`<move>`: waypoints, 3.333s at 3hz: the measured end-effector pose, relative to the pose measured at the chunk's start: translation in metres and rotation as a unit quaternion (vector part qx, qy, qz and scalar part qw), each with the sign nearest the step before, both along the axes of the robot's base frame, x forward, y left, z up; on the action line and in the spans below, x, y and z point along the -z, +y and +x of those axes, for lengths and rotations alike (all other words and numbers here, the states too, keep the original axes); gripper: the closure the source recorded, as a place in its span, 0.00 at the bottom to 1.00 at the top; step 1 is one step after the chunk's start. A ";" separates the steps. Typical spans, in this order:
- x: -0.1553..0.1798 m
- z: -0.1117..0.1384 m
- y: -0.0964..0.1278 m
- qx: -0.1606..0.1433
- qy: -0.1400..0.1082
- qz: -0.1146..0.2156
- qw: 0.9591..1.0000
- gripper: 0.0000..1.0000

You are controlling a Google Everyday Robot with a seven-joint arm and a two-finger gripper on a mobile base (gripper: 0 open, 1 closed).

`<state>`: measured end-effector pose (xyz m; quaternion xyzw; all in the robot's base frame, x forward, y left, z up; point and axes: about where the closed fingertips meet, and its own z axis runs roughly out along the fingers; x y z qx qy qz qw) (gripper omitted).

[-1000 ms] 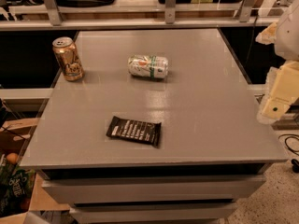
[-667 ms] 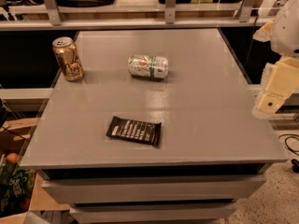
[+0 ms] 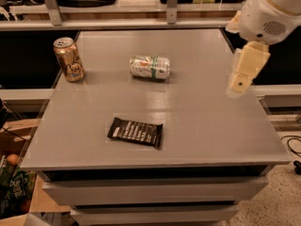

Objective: Pick 7up can

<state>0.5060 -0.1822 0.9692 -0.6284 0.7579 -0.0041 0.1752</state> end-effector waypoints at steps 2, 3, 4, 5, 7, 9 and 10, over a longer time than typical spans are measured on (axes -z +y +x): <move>0.003 0.044 0.026 -0.034 -0.003 0.005 0.999 0.00; 0.009 0.052 0.039 -0.037 -0.007 0.012 0.999 0.00; 0.017 0.074 0.066 -0.061 -0.011 0.020 0.998 0.00; 0.025 0.098 0.092 -0.084 -0.009 0.026 0.996 0.00; 0.050 0.142 0.137 -0.085 0.010 0.043 0.995 0.00; 0.080 0.155 0.165 -0.071 0.036 0.043 0.996 0.00; 0.094 0.159 0.176 -0.073 0.050 0.046 0.995 0.00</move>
Offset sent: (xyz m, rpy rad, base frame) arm 0.0320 0.0177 -0.0048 0.0016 0.0071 0.0537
